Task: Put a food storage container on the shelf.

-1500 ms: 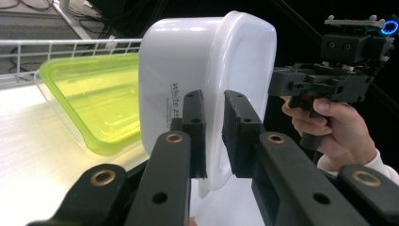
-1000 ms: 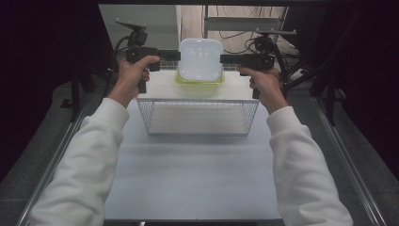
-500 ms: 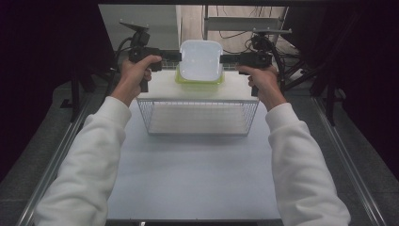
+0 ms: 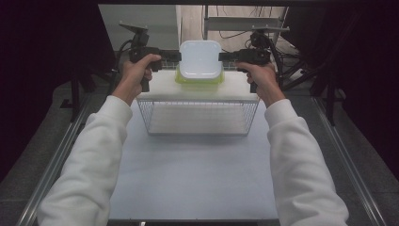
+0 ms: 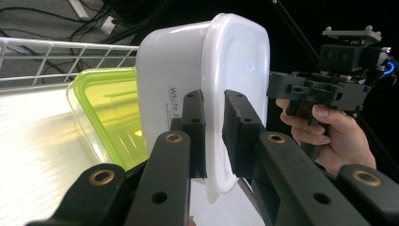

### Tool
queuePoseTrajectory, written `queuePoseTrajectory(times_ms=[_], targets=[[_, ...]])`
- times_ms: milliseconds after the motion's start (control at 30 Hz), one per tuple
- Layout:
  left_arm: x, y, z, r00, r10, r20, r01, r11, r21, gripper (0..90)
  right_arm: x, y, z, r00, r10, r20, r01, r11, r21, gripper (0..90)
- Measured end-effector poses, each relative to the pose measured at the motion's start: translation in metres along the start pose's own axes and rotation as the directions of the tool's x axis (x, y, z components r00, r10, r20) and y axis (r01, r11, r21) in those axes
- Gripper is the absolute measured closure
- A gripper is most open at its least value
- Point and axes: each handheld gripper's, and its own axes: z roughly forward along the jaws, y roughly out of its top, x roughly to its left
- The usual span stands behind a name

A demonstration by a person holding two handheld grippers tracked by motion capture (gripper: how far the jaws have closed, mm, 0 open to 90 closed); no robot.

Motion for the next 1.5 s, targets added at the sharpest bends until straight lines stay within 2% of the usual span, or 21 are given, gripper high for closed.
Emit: queuePoseTrajectory(times_ms=[167,300,433,567,633,867,967,1067,1167,1300,1433,1500], targets=[[0.007,0.005,0.003,0.9984,-0.056,0.01,0.056,0.9984,-0.006,78.3,-0.003,0.008,0.006,0.9992,0.033,0.022,-0.034,0.999,0.026,72.0],[0.012,0.009,0.005,0.9946,-0.102,0.018,0.102,0.9947,-0.015,77.3,-0.006,0.013,0.011,0.9972,0.068,0.031,-0.069,0.997,0.034,70.9],[0.016,0.011,0.008,0.9926,-0.121,0.01,0.121,0.9923,-0.026,76.1,-0.011,0.015,0.016,0.9927,0.116,0.032,-0.117,0.992,0.036,69.9],[0.021,0.012,0.011,0.991,-0.132,-0.023,0.131,0.9911,-0.024,74.0,-0.016,0.015,0.021,0.9847,0.17,0.037,-0.172,0.985,0.034,68.6],[0.023,0.012,0.011,0.9905,-0.137,-0.013,0.137,0.9902,-0.029,74.0,-0.018,0.014,0.023,0.9826,0.182,0.038,-0.183,0.983,0.032,68.2],[0.023,0.011,0.013,0.9932,-0.114,-0.022,0.113,0.9929,-0.038,71.4,-0.016,0.013,0.024,0.9871,0.152,0.051,-0.153,0.988,0.014,66.1],[0.021,0.009,0.016,0.996,-0.082,-0.034,0.081,0.9957,-0.046,62.4,-0.014,0.012,0.026,0.9904,0.117,0.074,-0.119,0.993,0.016,57.4],[0.018,0.007,0.014,0.9971,-0.043,-0.062,0.039,0.9965,-0.075,50.4,-0.009,0.011,0.025,0.994,0.073,0.082,-0.071,0.997,-0.023,48.5],[0.014,0.006,0.007,0.9969,0.01,-0.078,-0.016,0.9967,-0.079,43.4,-0.003,0.01,0.018,0.9951,0.027,0.095,-0.022,0.998,-0.057,40.0],[0.004,0.0,-0.004,0.9912,0.078,-0.106,-0.087,0.9932,-0.078,38.9,0.005,0.006,0.005,0.9923,-0.053,0.112,0.063,0.995,-0.081,33.2],[0.0,-0.01,-0.016,0.9898,0.102,-0.099,-0.111,0.9899,-0.088,34.9,0.01,-0.005,-0.01,0.9862,-0.121,0.112,0.132,0.987,-0.092,30.2],[-0.003,-0.017,-0.021,0.9861,0.121,-0.115,-0.131,0.9875,-0.088,34.0,0.011,-0.013,-0.017,0.982,-0.149,0.116,0.159,0.984,-0.082,29.4]])
